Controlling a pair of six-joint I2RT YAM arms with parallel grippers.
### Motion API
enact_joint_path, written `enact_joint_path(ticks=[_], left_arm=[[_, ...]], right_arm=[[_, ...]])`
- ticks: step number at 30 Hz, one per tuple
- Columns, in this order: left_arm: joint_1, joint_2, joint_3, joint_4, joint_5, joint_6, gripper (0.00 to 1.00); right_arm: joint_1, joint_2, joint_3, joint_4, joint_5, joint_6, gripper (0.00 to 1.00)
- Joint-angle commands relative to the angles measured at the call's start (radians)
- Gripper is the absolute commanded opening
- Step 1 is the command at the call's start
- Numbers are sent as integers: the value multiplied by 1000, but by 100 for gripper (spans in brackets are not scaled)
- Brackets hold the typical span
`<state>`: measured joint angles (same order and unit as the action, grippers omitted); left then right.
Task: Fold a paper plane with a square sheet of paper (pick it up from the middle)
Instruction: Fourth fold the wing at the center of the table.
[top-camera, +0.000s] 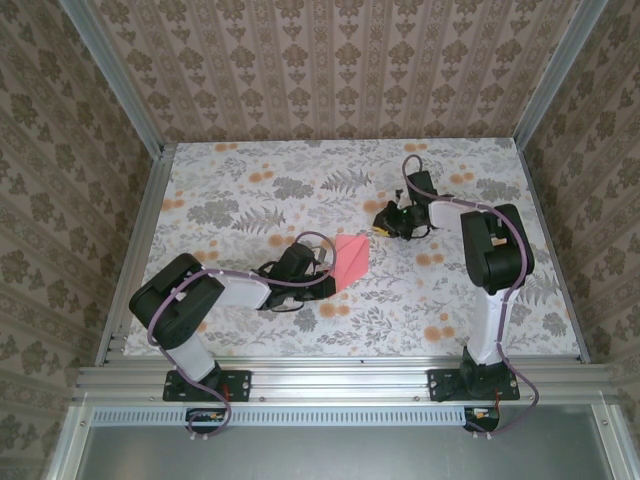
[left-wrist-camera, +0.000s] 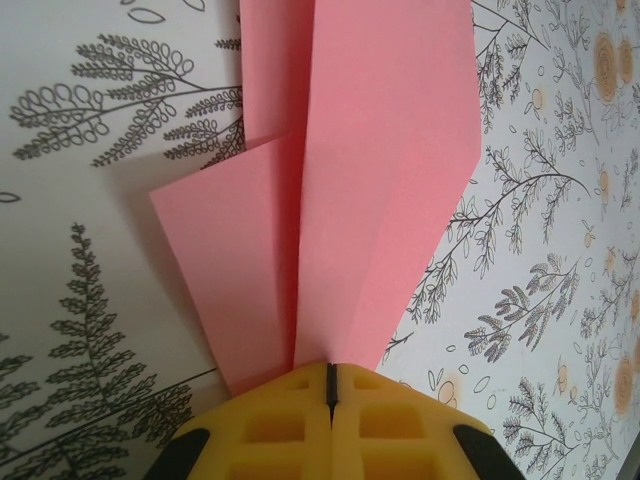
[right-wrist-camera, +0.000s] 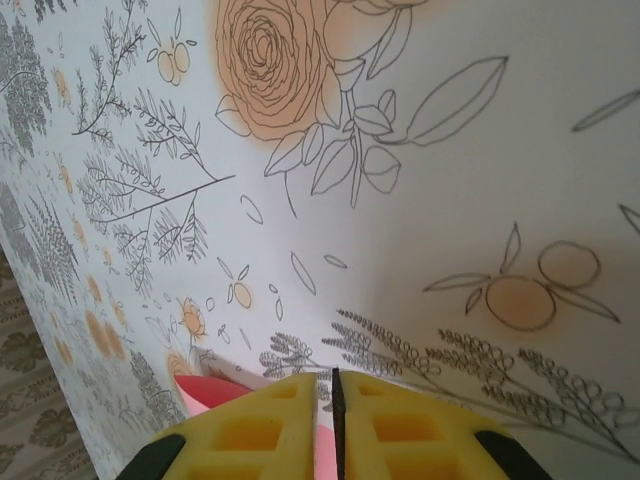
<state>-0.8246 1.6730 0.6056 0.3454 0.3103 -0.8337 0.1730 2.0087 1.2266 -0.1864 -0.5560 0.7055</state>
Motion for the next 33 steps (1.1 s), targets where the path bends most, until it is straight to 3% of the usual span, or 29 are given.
enact_joint_path(ticks=[1,8,14,21,27,33], left_arm=[[-17,39,-26,-196,-6,25,0],[-19,38,-3,-217,-2,39,0],[-20,34,-3,-217,2,37,0],[-21,-32,8,-227,23,33,0],[-19,-136,33,-272,25,35,7],[-18,-189,40,-268,58,38,7]], right_arm=[[24,-114,-50,-11,8,-19,15],[167,-209,-193,86,-35,24,13],[248,-149,-259,196,-21,97,12],[255,-60,-259,122,54,49,6],[255,-57,-280,124,58,38,6],[256,-55,-285,135,60,46,6]])
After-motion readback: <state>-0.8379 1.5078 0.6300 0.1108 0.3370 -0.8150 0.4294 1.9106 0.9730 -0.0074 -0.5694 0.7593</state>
